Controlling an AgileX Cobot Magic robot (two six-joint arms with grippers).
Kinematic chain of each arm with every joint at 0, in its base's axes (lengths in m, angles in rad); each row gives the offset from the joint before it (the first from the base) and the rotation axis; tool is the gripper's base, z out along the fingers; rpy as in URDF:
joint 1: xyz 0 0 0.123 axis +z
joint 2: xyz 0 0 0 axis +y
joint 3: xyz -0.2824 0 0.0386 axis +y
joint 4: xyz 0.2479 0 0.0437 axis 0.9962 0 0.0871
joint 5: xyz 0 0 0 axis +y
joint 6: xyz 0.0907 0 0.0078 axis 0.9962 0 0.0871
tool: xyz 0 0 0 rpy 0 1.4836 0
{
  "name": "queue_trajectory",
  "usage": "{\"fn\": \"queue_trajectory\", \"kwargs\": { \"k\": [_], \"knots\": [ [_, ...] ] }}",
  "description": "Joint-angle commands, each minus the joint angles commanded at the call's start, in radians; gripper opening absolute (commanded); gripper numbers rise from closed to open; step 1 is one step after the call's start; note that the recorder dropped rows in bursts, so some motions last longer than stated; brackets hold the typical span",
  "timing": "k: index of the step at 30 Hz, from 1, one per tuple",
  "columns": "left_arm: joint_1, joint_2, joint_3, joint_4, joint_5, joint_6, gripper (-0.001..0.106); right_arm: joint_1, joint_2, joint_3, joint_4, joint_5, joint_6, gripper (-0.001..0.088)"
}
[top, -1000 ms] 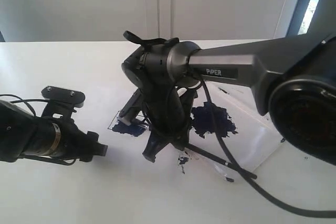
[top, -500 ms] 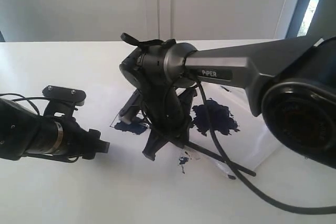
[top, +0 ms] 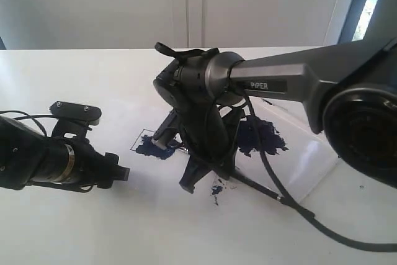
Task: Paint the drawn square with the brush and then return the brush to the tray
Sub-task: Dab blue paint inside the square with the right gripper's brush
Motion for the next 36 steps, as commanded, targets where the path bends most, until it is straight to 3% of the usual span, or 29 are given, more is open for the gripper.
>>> {"fn": "queue_trajectory", "kwargs": {
  "k": [9, 28, 36],
  "knots": [
    [0.000, 0.000, 0.000, 0.000, -0.027, 0.000, 0.074, 0.041, -0.028, -0.045, 0.013, 0.000, -0.019, 0.0000],
    [0.000, 0.000, 0.000, 0.000, -0.047, 0.002, 0.074, 0.041, 0.056, -0.181, 0.019, 0.000, -0.019, 0.0000],
    [0.000, 0.000, 0.000, 0.000, -0.045, 0.000, 0.074, 0.041, 0.056, -0.184, 0.023, 0.000, -0.008, 0.0000]
  ]
}}
